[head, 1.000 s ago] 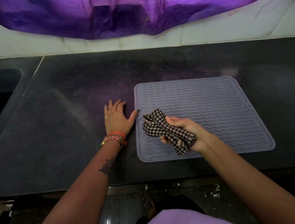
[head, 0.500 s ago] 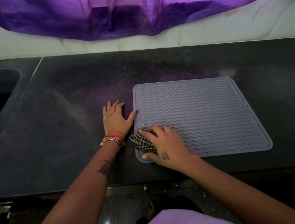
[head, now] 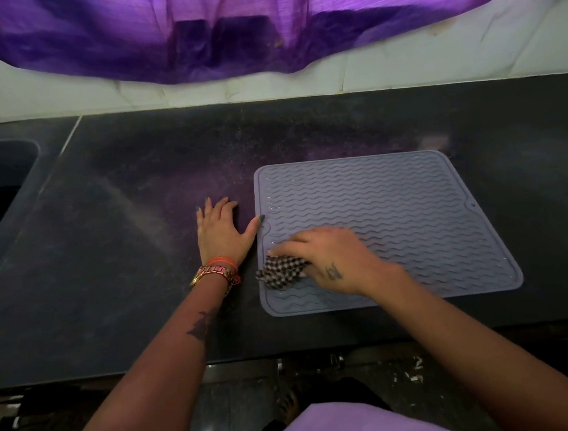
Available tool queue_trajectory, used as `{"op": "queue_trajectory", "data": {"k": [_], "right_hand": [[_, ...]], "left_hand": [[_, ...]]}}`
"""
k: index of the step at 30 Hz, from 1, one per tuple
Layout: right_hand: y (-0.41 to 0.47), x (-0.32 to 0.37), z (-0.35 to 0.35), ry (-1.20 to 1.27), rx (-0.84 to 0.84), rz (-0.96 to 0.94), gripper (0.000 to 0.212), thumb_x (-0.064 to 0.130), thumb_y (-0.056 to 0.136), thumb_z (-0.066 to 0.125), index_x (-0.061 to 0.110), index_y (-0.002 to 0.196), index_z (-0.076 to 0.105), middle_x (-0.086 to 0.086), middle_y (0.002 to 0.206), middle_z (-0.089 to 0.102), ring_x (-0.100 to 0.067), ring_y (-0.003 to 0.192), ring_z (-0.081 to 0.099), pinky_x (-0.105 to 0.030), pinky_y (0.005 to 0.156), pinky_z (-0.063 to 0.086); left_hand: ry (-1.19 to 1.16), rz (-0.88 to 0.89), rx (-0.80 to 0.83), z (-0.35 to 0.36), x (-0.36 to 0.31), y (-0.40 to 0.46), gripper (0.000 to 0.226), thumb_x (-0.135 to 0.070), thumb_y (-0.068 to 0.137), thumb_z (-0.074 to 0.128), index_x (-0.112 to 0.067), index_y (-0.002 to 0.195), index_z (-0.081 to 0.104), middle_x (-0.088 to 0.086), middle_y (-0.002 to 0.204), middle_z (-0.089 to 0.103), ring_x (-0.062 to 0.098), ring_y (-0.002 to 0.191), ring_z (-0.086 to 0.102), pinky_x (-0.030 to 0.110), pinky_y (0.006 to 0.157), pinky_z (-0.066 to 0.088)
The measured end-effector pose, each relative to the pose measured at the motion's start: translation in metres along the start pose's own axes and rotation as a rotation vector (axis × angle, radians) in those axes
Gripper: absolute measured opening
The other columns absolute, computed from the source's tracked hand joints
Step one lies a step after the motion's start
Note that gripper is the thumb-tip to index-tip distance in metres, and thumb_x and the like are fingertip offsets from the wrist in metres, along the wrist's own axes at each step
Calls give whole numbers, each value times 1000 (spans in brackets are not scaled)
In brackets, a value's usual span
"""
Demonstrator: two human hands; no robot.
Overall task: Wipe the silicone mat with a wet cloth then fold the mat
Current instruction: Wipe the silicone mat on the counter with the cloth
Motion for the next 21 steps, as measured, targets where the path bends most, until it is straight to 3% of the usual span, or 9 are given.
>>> {"op": "queue_trajectory", "data": {"k": [5,10,14,17,21], "right_hand": [[-5,25,30,16,12,-29,55,14,84,55,39,131,44,2,138,43,-25,119,44,-41,94,36],[-21,15,17,88,118,-128,48,10,83,56,40,121,56,9,135,49,-18,119,47,-38,96,39],[-22,-2,-3,61,111,-43,44,13,79,62,40,114,61,12,127,57,-16,114,53,-39,92,45],[-19,-2,-5,65,-52,54,47,14,83,58,39,123,55,5,129,55,-21,114,51,-39,93,42],[-16,28,25,37,12,37,60,6,83,52,38,133,44,-3,141,40,-28,124,39,-43,100,31]], "left_hand": [[6,7,-4,2,1,0,66,-61,82,50,-14,127,51,6,143,44,29,141,23,44,118,7],[20,4,12,1,1,0,68,-63,82,47,-14,129,50,6,144,43,29,141,22,43,118,6],[20,3,2,0,0,-1,66,-62,82,48,-15,128,51,6,144,43,29,141,22,43,118,6],[22,3,9,0,-1,0,66,-61,83,49,-14,128,50,6,144,43,29,141,22,43,118,5],[31,8,13,0,-1,-1,65,-61,83,49,-14,128,50,7,144,42,29,141,22,43,118,5]]}}
Point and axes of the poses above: each hand's wrist, its own y-axis towards the middle knuckle, its own z-axis out of the palm, x = y × z, the point moved 4 cm from there along y, towards the middle knuckle
